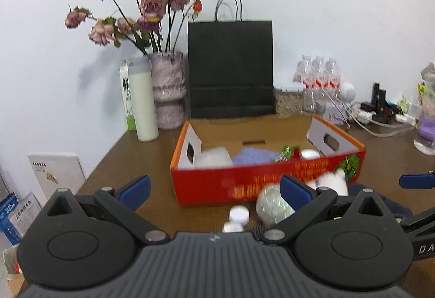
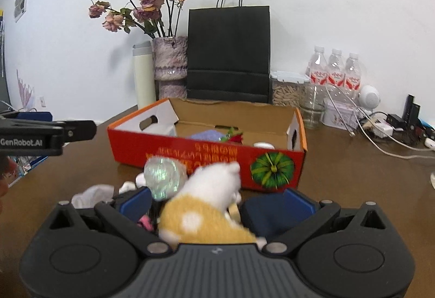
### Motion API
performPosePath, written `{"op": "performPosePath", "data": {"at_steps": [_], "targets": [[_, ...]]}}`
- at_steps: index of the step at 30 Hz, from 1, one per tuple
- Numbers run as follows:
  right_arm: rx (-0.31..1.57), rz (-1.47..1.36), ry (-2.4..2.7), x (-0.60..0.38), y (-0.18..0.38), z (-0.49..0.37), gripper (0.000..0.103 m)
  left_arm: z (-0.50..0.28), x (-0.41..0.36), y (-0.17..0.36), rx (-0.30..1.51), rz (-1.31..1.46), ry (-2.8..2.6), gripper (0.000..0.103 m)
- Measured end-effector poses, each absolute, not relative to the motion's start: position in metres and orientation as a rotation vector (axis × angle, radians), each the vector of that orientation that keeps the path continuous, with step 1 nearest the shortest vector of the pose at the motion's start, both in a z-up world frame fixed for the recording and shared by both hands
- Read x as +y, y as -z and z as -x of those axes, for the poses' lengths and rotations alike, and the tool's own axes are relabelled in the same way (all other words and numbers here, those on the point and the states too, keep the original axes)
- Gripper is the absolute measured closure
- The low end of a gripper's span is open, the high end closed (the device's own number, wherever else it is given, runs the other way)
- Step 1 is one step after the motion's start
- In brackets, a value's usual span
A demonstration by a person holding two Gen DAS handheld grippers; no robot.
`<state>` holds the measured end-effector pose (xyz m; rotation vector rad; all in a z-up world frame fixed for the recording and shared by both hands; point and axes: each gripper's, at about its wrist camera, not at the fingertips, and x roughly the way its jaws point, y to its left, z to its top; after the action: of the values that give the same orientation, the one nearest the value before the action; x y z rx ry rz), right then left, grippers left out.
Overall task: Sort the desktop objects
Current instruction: 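Move both grippers back to the remaining items on the table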
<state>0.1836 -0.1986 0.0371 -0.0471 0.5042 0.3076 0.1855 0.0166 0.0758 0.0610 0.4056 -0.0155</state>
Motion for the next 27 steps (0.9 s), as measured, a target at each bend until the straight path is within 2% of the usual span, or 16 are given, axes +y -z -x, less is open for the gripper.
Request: {"op": "performPosePath", "data": {"at_steps": [14,27], "targets": [[0.611,0.019,-0.25,-0.229,0.009,-0.13,0.0,-0.119,0.045,-0.022,0.513,-0.077,-0.05,0.0],[0.613,0.068,-0.271,-0.216,0.01,-0.146,0.0,-0.147,0.038,-0.016,0.546,-0.071,-0.014,0.0]]}}
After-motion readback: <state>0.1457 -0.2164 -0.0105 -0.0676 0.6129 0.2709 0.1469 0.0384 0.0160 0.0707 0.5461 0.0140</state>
